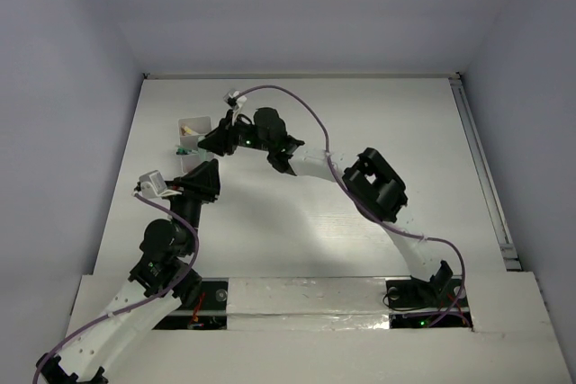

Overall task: Sort the stationery into containers
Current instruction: Place the pen in the storage box, then reset both arms

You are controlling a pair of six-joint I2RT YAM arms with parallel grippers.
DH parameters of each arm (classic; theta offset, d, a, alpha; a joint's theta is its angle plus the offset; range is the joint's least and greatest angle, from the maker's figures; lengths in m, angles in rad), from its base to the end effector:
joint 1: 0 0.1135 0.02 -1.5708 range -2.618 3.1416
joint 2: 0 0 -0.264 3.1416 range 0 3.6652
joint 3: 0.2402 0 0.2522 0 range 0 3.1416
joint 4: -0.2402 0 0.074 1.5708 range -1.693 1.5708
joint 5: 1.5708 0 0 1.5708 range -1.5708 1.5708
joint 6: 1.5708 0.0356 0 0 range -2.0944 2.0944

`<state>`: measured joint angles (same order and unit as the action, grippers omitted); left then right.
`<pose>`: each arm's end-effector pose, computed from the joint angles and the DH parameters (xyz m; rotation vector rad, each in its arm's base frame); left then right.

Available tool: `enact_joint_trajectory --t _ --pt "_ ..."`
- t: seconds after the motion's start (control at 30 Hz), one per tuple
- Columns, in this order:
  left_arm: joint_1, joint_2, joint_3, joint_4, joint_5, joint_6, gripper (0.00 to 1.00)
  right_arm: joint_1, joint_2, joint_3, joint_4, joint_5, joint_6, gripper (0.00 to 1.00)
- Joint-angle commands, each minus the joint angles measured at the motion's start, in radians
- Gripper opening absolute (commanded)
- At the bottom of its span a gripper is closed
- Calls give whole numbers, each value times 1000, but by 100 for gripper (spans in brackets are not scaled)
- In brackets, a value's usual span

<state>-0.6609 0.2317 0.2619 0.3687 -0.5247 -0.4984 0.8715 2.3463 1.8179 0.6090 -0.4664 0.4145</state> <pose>0.0920 -0.0489 0.2822 -0.3757 1.2008 -0.7005 0.3431 0.4328 0.2389 -0.7687 1.4748 1.3530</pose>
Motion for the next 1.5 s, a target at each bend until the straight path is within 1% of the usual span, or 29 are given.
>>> enact_joint_trajectory --t 0.0,0.17,0.23,0.37,0.4,0.43,0.47,0.7,0.8,0.93,1.03,1.1,1.13,1.17,1.27,1.3,1.4,1.43,1.47 --pt "-5 4 10 32 0 8 30 3 39 31 38 31 -17 24" --pt "-5 11 8 32 -1 9 30 3 31 12 49 41 -23 26" --pt "-5 9 10 33 5 8 30 3 33 20 41 46 -32 29" --pt "-5 12 8 35 -3 9 30 3 37 26 38 52 -37 36" --pt "-5 12 11 32 -1 8 30 3 39 27 35 51 -37 41" --pt "-5 14 11 32 3 8 30 3 41 27 37 51 -37 42" --pt "-5 14 10 35 3 8 30 3 39 23 40 52 -37 46" --pt "-5 23 8 36 3 9 31 12 22 1 63 49 -36 57" --pt "-5 21 13 33 -3 9 31 12 -8 -19 72 43 -39 57" --pt "-5 15 7 36 -4 9 31 12 -120 -121 149 55 -29 56" --pt "-5 18 11 29 -11 12 31 12 -185 -215 184 80 -43 51" --pt "-5 20 8 33 -9 17 31 12 -266 -326 221 106 -59 42" --pt "-5 27 7 39 -11 18 32 12 -295 -371 233 144 -63 35" --pt "-5 32 7 41 -12 20 33 1 -359 -464 254 162 -69 21" --pt "-5 67 17 41 3 23 35 -28 -465 -606 276 222 -80 4" --pt "-5 80 19 48 14 29 36 -49 -542 -705 282 238 -80 0" --pt "-5 153 29 82 54 43 40 -95 -666 -853 276 299 -79 0" --pt "-5 203 36 87 86 46 41 -95 -753 -943 262 354 -89 0" --pt "-5 231 43 93 100 52 42 -106 -798 -982 211 389 -112 0"
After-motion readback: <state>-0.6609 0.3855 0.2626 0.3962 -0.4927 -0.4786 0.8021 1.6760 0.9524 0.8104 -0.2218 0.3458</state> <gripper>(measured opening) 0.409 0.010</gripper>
